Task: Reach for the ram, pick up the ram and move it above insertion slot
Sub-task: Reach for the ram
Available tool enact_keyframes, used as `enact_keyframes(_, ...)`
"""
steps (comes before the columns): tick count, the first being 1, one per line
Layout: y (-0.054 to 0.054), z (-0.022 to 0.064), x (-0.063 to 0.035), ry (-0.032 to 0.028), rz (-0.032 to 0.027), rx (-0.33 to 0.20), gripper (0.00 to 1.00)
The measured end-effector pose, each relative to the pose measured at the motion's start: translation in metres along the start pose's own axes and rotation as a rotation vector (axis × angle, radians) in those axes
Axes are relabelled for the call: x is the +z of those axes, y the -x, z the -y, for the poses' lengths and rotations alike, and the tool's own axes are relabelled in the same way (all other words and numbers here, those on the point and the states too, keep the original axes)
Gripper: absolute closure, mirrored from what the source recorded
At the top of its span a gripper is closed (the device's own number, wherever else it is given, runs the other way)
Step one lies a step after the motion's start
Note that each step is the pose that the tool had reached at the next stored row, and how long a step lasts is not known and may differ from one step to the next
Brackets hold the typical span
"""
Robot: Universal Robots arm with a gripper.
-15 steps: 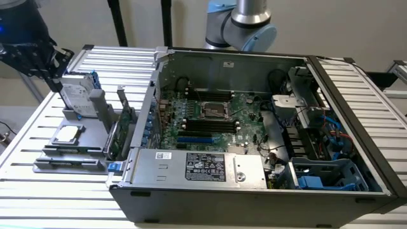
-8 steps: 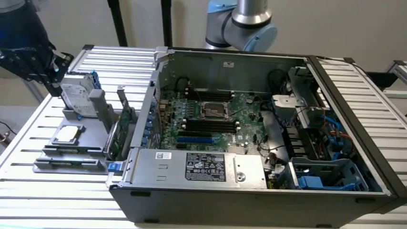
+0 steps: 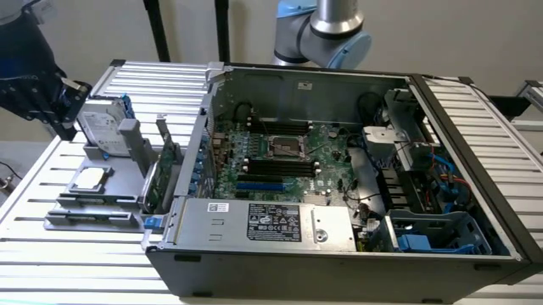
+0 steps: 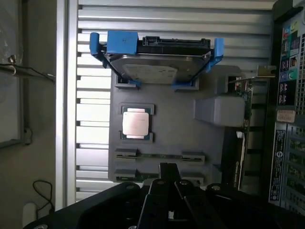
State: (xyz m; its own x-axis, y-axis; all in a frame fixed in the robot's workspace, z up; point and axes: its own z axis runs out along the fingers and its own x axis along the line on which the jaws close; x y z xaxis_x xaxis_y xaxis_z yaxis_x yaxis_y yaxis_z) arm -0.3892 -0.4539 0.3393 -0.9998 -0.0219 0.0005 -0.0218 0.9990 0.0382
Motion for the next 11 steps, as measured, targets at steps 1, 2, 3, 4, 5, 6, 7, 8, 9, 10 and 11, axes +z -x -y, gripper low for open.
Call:
enact_keyframes(1,0.000,0.0032,0.0000,0.0000,-0.0001,0.000,0.89)
enact_keyframes(2,0.000,0.0065,0.0000,-0.0001,-0.0001,0.000,0.89)
enact_keyframes(3,0.001,0.0095,0.0000,0.0000,-0.0002,0.000,0.89)
enact_keyframes(4,0.001,0.0124,0.0000,0.0000,-0.0002,0.000,0.89)
enact_keyframes(5,0.001,0.0153,0.0000,0.0000,-0.0003,0.000,0.89)
enact_keyframes(6,0.001,0.0181,0.0000,0.0000,-0.0004,-0.001,0.89)
enact_keyframes(7,0.001,0.0209,0.0000,0.0000,-0.0004,-0.001,0.89)
enact_keyframes(8,0.002,0.0237,0.0000,-0.0001,-0.0005,-0.001,0.89)
enact_keyframes(9,0.002,0.0265,0.0000,0.0000,-0.0005,-0.001,0.89)
enact_keyframes(10,0.002,0.0292,0.0000,0.0000,-0.0006,-0.001,0.89)
enact_keyframes(11,0.002,0.0320,-0.0001,-0.0001,-0.0007,-0.001,0.89)
